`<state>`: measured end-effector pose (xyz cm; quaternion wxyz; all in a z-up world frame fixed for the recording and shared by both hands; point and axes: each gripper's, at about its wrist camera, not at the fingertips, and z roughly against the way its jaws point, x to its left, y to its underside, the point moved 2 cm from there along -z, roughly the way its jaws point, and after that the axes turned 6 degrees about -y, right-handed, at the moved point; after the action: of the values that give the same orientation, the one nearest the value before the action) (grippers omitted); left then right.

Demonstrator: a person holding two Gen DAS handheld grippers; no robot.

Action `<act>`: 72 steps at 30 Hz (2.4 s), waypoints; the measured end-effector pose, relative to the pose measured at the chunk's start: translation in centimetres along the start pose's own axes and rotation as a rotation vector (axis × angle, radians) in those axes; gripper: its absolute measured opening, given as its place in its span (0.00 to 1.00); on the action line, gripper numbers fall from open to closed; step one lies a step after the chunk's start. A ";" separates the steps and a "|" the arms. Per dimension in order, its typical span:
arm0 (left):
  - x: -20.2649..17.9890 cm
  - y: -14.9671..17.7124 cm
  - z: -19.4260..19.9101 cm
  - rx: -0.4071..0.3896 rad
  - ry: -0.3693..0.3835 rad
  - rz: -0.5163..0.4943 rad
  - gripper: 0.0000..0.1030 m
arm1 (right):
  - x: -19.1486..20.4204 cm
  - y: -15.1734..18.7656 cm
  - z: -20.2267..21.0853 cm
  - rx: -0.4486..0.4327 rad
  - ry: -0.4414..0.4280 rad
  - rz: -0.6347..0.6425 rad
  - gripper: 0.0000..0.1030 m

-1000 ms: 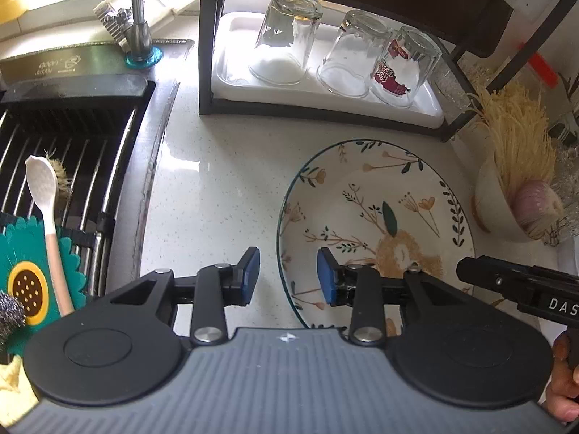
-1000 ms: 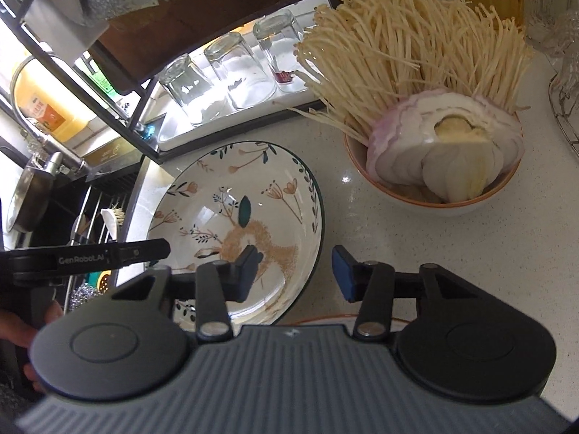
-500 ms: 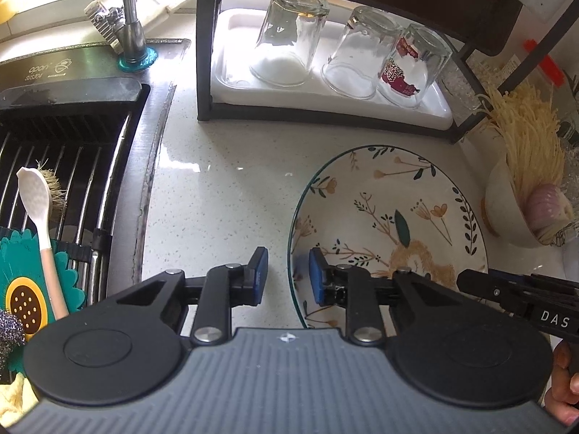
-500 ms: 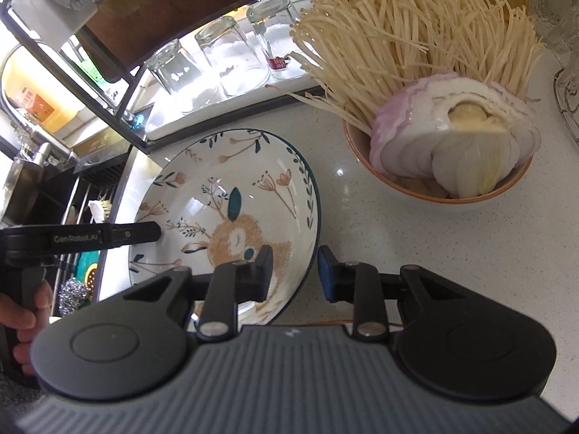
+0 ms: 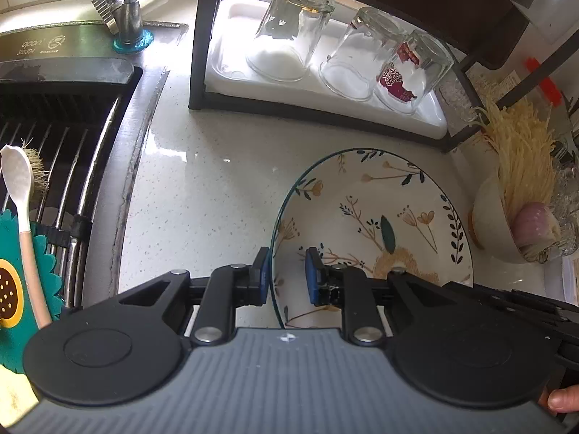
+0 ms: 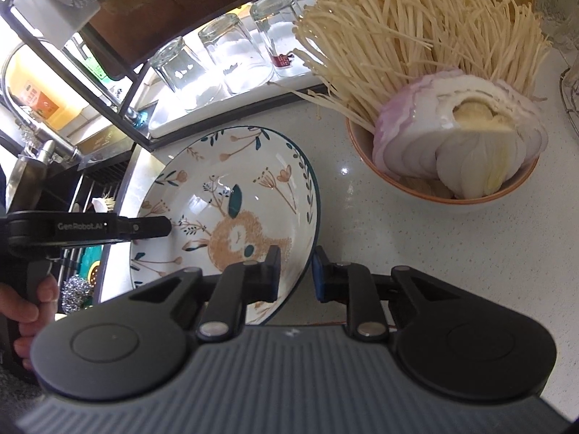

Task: Organize plates and bowls

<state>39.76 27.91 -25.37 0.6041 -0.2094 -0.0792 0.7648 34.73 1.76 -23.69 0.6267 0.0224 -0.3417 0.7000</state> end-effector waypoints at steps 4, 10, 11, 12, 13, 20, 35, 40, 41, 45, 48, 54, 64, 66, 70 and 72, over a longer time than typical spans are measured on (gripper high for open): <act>0.1 0.1 1.0 -0.013 0.011 0.010 0.23 | 0.4 -0.2 0.4 -0.006 0.008 0.037 0.21; 0.7 0.6 2.6 -0.030 0.005 0.054 0.23 | 1.5 -0.3 0.9 -0.014 0.003 0.074 0.21; 0.7 0.7 2.9 -0.033 0.002 0.055 0.23 | 1.5 -0.2 1.1 -0.015 -0.005 0.071 0.21; 0.8 0.8 3.2 -0.037 0.003 0.055 0.23 | 1.5 -0.2 1.3 -0.017 -0.012 0.070 0.21; 0.8 1.0 3.6 -0.042 0.007 0.057 0.23 | 1.6 -0.2 1.5 -0.021 -0.015 0.078 0.21; 0.3 2.2 5.8 -0.070 0.006 0.080 0.23 | 2.1 0.2 3.4 -0.051 -0.024 0.106 0.21; -3.6 6.0 11.9 -0.151 0.039 0.096 0.23 | 1.2 2.0 9.9 -0.148 -0.035 0.121 0.21; -4.6 7.6 13.1 -0.152 0.037 0.123 0.22 | 0.8 2.9 10.8 -0.125 -0.025 0.146 0.21; -4.8 7.9 13.0 -0.147 0.034 0.125 0.22 | 0.7 3.1 10.9 -0.120 -0.019 0.148 0.21; -5.5 8.9 12.5 -0.111 0.023 0.112 0.22 | 0.3 3.7 11.8 -0.134 0.001 0.161 0.21; -6.3 9.5 12.5 -0.107 0.025 0.104 0.22 | -0.5 4.1 12.2 -0.133 0.007 0.151 0.21; -8.0 10.3 11.5 -0.065 0.016 0.085 0.22 | -1.6 5.0 12.4 -0.109 0.060 0.148 0.21; -9.7 11.5 10.0 0.009 0.011 0.018 0.23 | -3.3 6.9 13.3 -0.064 0.094 0.136 0.21; -10.2 11.7 9.8 0.015 0.015 0.007 0.23 | -3.6 7.2 13.5 -0.060 0.104 0.134 0.21; -10.8 12.3 9.7 0.019 0.018 -0.012 0.23 | -4.2 7.6 13.9 -0.061 0.111 0.124 0.21; -11.1 12.5 9.5 0.024 0.014 -0.021 0.23 | -4.5 7.9 13.9 -0.054 0.116 0.113 0.21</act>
<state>26.69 15.30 -19.04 0.6150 -0.2065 -0.0677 0.7579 23.16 -9.01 -18.67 0.6054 -0.0543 -0.3241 0.7249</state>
